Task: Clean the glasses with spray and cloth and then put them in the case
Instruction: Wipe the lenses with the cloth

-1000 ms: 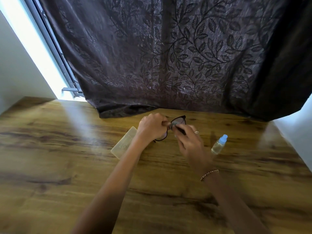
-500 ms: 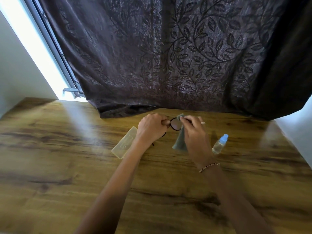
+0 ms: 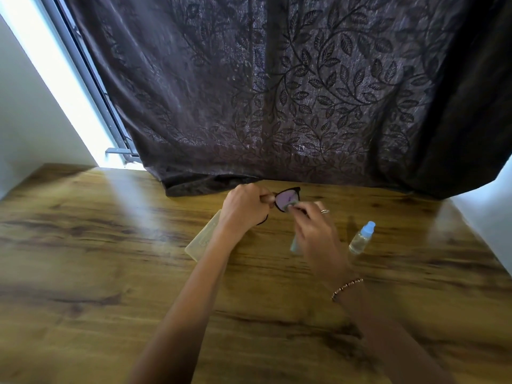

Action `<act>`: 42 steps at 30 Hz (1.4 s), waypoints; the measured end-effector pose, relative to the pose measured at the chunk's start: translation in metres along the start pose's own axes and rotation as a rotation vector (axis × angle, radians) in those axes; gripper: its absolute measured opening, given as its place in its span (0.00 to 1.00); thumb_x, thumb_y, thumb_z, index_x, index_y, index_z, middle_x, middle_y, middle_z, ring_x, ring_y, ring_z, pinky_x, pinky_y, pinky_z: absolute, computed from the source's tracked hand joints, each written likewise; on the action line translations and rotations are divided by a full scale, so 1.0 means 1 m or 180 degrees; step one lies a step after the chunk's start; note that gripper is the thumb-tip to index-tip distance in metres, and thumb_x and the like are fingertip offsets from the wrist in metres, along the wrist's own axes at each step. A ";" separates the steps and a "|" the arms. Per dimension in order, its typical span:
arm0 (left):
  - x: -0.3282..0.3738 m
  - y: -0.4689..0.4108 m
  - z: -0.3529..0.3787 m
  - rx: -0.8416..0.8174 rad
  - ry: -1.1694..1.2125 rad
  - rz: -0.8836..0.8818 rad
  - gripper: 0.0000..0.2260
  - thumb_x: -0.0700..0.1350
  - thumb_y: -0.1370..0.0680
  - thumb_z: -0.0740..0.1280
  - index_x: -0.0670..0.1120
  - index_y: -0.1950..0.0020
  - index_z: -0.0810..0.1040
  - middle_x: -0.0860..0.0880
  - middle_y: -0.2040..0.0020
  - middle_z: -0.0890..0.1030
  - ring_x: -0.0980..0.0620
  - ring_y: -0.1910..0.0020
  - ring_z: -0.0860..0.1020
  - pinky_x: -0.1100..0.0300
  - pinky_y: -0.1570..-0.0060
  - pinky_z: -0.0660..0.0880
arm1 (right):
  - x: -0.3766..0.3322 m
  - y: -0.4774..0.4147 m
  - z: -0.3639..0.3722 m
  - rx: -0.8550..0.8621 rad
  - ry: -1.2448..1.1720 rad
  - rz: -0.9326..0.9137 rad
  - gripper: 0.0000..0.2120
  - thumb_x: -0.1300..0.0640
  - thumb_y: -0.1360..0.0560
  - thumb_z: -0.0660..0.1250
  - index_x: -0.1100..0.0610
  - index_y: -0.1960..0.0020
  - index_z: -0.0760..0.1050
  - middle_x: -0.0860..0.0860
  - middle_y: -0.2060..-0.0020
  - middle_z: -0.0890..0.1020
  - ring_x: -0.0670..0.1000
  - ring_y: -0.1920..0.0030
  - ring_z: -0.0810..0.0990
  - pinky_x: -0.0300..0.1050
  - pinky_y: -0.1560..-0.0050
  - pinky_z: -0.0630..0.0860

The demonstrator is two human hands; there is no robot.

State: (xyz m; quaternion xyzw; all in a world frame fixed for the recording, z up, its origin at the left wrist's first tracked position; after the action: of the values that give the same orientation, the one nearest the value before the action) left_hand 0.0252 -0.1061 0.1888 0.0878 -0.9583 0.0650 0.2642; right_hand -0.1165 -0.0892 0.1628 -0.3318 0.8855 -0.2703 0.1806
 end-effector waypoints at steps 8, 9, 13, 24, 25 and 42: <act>0.004 0.003 0.001 -0.0095 0.0060 0.0032 0.10 0.43 0.22 0.61 0.48 0.55 0.82 0.48 0.57 0.83 0.47 0.55 0.78 0.59 0.57 0.71 | 0.020 -0.013 0.000 0.0070 -0.0044 0.0199 0.20 0.71 0.33 0.73 0.66 0.41 0.78 0.57 0.46 0.79 0.54 0.45 0.75 0.49 0.41 0.75; 0.002 0.003 0.000 -0.0080 0.0085 -0.0016 0.10 0.43 0.22 0.61 0.48 0.55 0.82 0.48 0.56 0.83 0.47 0.55 0.78 0.58 0.57 0.71 | 0.018 -0.011 -0.001 0.0128 -0.0010 0.0184 0.20 0.72 0.33 0.73 0.66 0.42 0.78 0.58 0.47 0.80 0.55 0.46 0.75 0.50 0.44 0.78; 0.002 0.003 0.000 -0.0096 0.0107 -0.0015 0.09 0.42 0.23 0.62 0.47 0.55 0.83 0.48 0.56 0.83 0.47 0.54 0.79 0.58 0.57 0.72 | -0.006 -0.001 0.001 0.0072 -0.0039 -0.0257 0.19 0.73 0.32 0.71 0.64 0.43 0.79 0.56 0.47 0.80 0.53 0.48 0.76 0.48 0.46 0.79; -0.002 0.004 -0.008 0.0048 0.0145 -0.0117 0.10 0.41 0.22 0.62 0.49 0.55 0.83 0.48 0.54 0.84 0.47 0.52 0.79 0.59 0.57 0.71 | -0.006 -0.008 0.000 0.0083 0.0002 -0.0208 0.19 0.73 0.33 0.72 0.65 0.42 0.79 0.56 0.47 0.79 0.53 0.47 0.75 0.47 0.45 0.78; 0.000 0.004 -0.005 0.0024 0.0145 -0.0085 0.10 0.40 0.23 0.62 0.48 0.54 0.83 0.48 0.54 0.84 0.47 0.52 0.79 0.59 0.56 0.71 | -0.009 -0.008 0.004 0.0043 0.0007 -0.0275 0.19 0.73 0.32 0.70 0.65 0.42 0.79 0.56 0.47 0.79 0.53 0.46 0.75 0.48 0.44 0.78; 0.001 -0.001 -0.006 0.0182 0.0213 -0.0100 0.09 0.42 0.23 0.63 0.45 0.55 0.83 0.46 0.57 0.83 0.44 0.53 0.78 0.58 0.58 0.70 | 0.008 -0.030 0.000 0.0086 0.0037 0.0153 0.25 0.71 0.34 0.74 0.67 0.38 0.76 0.58 0.45 0.78 0.57 0.45 0.74 0.49 0.42 0.77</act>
State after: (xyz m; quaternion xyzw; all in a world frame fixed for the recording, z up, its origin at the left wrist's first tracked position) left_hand 0.0277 -0.1064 0.1942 0.1082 -0.9451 0.0912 0.2945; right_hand -0.1078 -0.1138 0.1799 -0.3064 0.8906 -0.2797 0.1863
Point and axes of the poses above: each hand's wrist, its own y-axis away from the middle knuckle, its own z-axis out of the palm, x = y × z, the point moved 6 cm from there along -y, towards the middle knuckle
